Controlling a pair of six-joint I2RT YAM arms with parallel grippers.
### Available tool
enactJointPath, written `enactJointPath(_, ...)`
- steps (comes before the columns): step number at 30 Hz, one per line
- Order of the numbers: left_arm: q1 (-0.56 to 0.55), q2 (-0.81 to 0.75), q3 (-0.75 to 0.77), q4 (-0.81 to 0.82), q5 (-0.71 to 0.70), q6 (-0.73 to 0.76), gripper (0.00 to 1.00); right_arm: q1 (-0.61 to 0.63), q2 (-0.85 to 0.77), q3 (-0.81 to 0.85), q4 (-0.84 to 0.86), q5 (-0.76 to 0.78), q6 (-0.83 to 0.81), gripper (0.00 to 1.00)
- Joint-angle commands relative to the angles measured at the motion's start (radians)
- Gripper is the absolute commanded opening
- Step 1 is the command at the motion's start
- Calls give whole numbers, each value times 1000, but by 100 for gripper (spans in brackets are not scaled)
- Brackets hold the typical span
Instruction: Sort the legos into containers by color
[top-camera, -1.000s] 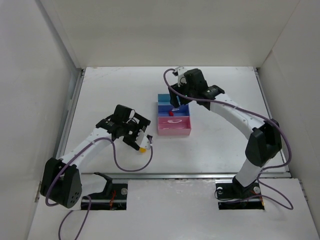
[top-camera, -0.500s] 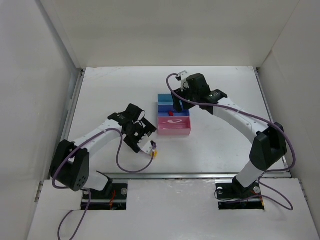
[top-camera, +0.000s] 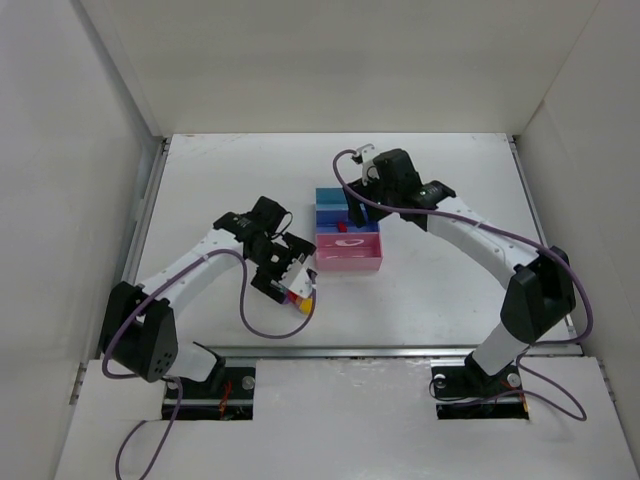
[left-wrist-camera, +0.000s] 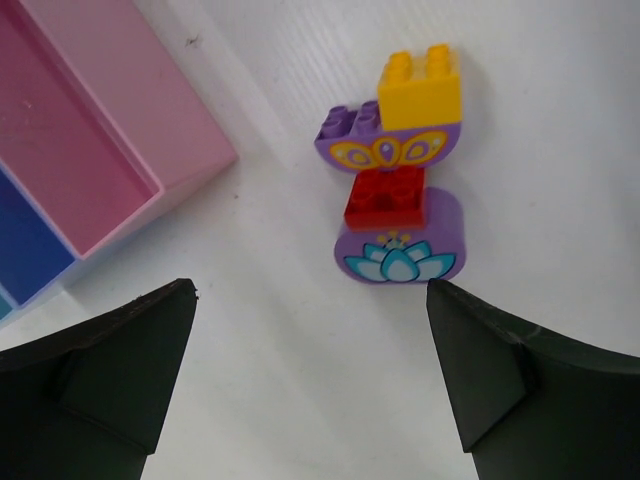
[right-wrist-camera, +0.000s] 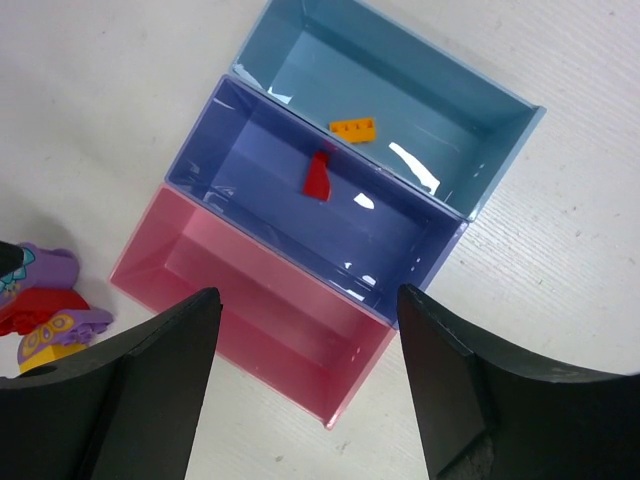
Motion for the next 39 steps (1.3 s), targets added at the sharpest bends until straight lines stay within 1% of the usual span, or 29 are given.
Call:
enactJointPath(1, -7, 8, 3, -89, 117, -88, 100, 18, -40, -2, 16, -8, -15, 76)
enactJointPath(3, -7, 21, 3, -60, 126, -154, 100, 18, -40, -2, 16, -8, -15, 76)
enactJointPath(5, -7, 54, -6, -11, 126, -189, 100, 18, -40, -2, 16, -8, -15, 76)
enactJointPath(8, -7, 76, -15, -11, 117, -167, 100, 18, -40, -2, 16, -8, -24, 76)
enactJointPath(11, -16, 76, -57, 18, 103, -157, 100, 18, -40, -2, 16, -8, -24, 76)
enactJointPath(12, -25, 76, -68, 49, 86, -186, 100, 18, -40, -12, 16, -8, -24, 76)
enactJointPath(16, -35, 76, -101, 81, 51, -220, 100, 18, -40, -12, 16, -8, -24, 76)
enactJointPath(18, -35, 67, -133, 121, 37, -249, 100, 18, -40, -21, 16, -8, -24, 76)
enactJointPath(19, -35, 67, -134, 174, 28, -274, 100, 18, -40, -21, 25, -8, -24, 76)
enactJointPath(20, -35, 67, -149, 205, 6, -323, 100, 18, -40, -21, 25, -8, -24, 76)
enactJointPath(21, -35, 67, -158, 228, -4, -337, 100, 18, -40, -21, 25, -8, -24, 76)
enactJointPath(26, -35, 85, -187, 271, -41, -337, 100, 18, -31, -21, 25, -20, -24, 76)
enactJointPath(32, -35, 85, -220, 271, -63, -274, 100, 18, -31, -21, 25, -20, -24, 76)
enactJointPath(35, -35, 85, -220, 252, -40, -256, 89, 18, -31, -21, 25, -20, -24, 76)
enactJointPath(37, -35, 85, -220, 251, -29, -246, 78, 27, -21, -21, 25, -20, -24, 76)
enactJointPath(38, -35, 85, -220, 251, -29, -246, 67, 27, -21, -21, 25, -20, -24, 76)
enactJointPath(39, -35, 76, -220, 251, -20, -246, 62, 27, -21, -21, 25, -20, -24, 76)
